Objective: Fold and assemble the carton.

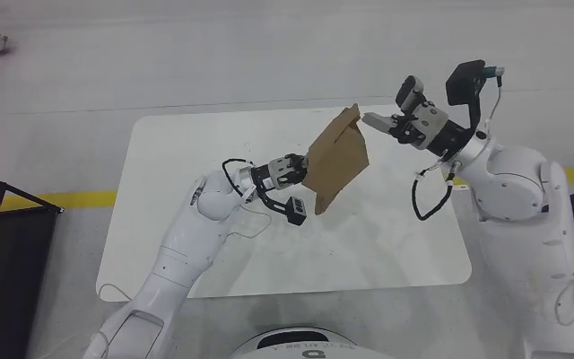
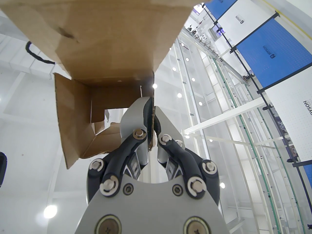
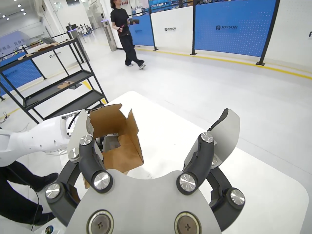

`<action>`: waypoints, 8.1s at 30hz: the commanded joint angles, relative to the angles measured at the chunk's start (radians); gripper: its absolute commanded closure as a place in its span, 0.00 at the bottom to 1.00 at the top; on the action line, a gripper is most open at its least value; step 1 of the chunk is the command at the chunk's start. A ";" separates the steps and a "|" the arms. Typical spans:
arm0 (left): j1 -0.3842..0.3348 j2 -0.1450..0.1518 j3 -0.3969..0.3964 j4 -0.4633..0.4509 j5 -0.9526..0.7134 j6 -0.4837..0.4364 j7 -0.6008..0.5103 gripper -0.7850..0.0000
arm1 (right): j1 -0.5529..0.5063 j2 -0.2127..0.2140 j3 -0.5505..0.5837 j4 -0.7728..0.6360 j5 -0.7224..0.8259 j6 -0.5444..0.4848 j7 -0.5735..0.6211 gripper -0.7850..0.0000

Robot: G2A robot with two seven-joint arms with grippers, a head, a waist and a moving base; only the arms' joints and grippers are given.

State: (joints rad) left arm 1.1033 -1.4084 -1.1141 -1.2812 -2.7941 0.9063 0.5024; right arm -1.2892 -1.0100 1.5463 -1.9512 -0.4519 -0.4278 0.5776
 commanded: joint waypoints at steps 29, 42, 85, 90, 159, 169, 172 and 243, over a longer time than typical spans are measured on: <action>0.000 0.000 0.000 0.000 0.000 0.000 0.000 1.00 | 0.076 0.003 -0.120 0.011 -0.087 0.045 0.132 0.00; 0.000 0.000 0.000 0.000 0.000 0.000 0.000 1.00 | 0.037 0.012 -0.014 0.018 0.002 0.023 0.047 0.00; 0.000 0.000 0.000 0.000 0.000 0.000 0.000 1.00 | 0.105 0.032 -0.137 0.037 -0.004 -0.098 0.210 0.00; 0.000 0.000 0.000 0.000 0.000 0.000 0.000 1.00 | 0.102 0.031 -0.131 0.048 -0.010 -0.129 0.130 0.13; 0.000 0.000 0.000 0.000 0.000 0.000 0.000 1.00 | 0.008 0.068 -0.086 -0.009 -0.019 -0.290 0.040 0.75; 0.000 0.000 0.000 0.000 0.000 0.000 0.000 1.00 | 0.060 0.066 -0.137 -0.026 -0.061 -0.229 0.056 0.87; 0.000 0.000 0.000 0.000 0.000 0.000 0.000 1.00 | 0.078 0.064 -0.159 -0.030 -0.071 -0.210 0.064 0.80; 0.015 0.001 0.002 -0.023 0.043 -0.030 -0.021 1.00 | -0.133 0.079 -0.067 0.033 0.819 -0.029 0.059 1.00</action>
State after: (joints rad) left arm 1.1105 -1.4078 -1.1138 -1.2920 -2.7761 0.8909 0.4916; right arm -1.4385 -0.9347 1.4945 -1.9198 0.2068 -0.5514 0.4986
